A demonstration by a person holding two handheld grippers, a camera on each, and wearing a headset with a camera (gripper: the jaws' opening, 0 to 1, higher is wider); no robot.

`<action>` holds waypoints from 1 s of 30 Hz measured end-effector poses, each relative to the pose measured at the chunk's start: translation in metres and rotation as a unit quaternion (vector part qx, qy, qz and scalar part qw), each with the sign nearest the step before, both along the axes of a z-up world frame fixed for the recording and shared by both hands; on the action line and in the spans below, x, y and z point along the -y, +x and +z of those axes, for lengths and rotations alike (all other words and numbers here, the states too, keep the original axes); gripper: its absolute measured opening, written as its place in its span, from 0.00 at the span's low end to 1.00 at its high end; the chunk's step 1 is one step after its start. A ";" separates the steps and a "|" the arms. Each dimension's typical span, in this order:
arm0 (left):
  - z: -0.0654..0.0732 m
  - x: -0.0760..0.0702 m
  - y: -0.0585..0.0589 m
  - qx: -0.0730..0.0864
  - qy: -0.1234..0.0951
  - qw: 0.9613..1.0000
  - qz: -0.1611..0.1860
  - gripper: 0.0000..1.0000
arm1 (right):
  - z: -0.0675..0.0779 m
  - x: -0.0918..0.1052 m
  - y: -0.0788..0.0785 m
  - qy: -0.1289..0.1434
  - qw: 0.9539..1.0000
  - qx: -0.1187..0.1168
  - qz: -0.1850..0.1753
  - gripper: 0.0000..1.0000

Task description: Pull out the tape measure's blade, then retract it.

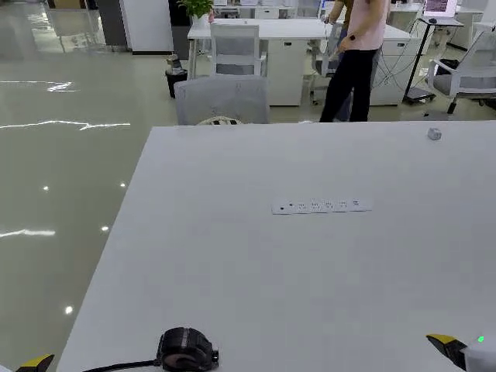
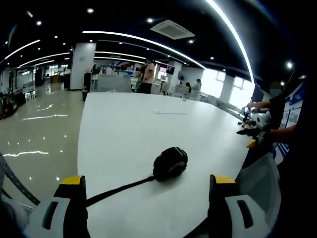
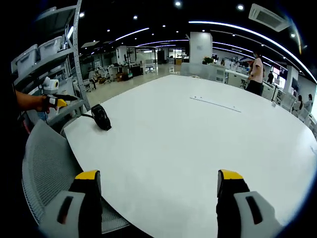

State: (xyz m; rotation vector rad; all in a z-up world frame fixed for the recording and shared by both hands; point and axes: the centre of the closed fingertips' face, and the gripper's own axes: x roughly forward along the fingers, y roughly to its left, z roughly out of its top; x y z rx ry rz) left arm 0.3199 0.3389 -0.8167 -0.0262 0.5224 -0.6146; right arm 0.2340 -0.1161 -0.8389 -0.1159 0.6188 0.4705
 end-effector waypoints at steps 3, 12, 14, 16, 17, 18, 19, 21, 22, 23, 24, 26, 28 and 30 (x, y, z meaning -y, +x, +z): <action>0.000 -0.009 -0.001 -0.005 -0.011 1.000 0.013 1.00 | -0.004 0.015 -0.012 0.004 1.000 -0.005 -0.019 1.00; -0.015 -0.017 -0.010 -0.011 -0.009 1.000 0.017 1.00 | -0.010 0.011 -0.019 0.008 0.999 -0.011 -0.035 1.00; -0.012 -0.014 -0.010 -0.008 -0.010 1.000 0.011 1.00 | -0.009 0.010 -0.015 0.012 0.999 -0.009 -0.037 1.00; -0.012 -0.014 -0.010 -0.010 -0.005 1.000 0.010 1.00 | -0.009 0.010 -0.012 0.011 0.999 -0.007 -0.038 1.00; -0.012 -0.014 -0.009 -0.008 -0.005 1.000 0.010 1.00 | -0.009 0.009 -0.010 0.011 0.999 -0.006 -0.037 1.00; -0.010 -0.014 -0.009 -0.006 -0.006 1.000 0.010 1.00 | -0.008 0.009 -0.010 0.012 0.999 -0.006 -0.036 1.00; -0.010 -0.014 -0.008 -0.006 -0.006 1.000 0.012 1.00 | -0.008 0.009 -0.009 0.014 0.999 -0.005 -0.036 1.00; -0.009 -0.014 -0.008 -0.005 -0.007 1.000 0.013 1.00 | -0.008 0.009 -0.008 0.014 0.999 -0.004 -0.036 1.00; -0.010 -0.014 -0.008 -0.005 -0.008 1.000 0.013 1.00 | -0.008 0.009 -0.008 0.014 0.999 -0.005 -0.037 1.00; -0.011 -0.014 -0.007 -0.006 -0.008 1.000 0.014 1.00 | -0.008 0.009 -0.009 0.014 0.999 -0.005 -0.036 1.00; -0.011 -0.014 -0.007 -0.006 -0.007 1.000 0.014 1.00 | -0.008 0.008 -0.010 0.014 0.999 -0.007 -0.036 1.00; -0.011 -0.013 -0.007 -0.005 -0.007 1.000 0.012 1.00 | -0.008 0.008 -0.011 0.013 0.999 -0.006 -0.035 1.00; -0.012 -0.013 -0.007 -0.006 -0.003 1.000 0.009 1.00 | -0.009 0.009 -0.012 0.014 0.999 -0.007 -0.037 1.00; -0.012 -0.012 -0.007 -0.005 -0.003 1.000 0.007 1.00 | -0.009 0.008 -0.013 0.015 0.999 -0.007 -0.038 1.00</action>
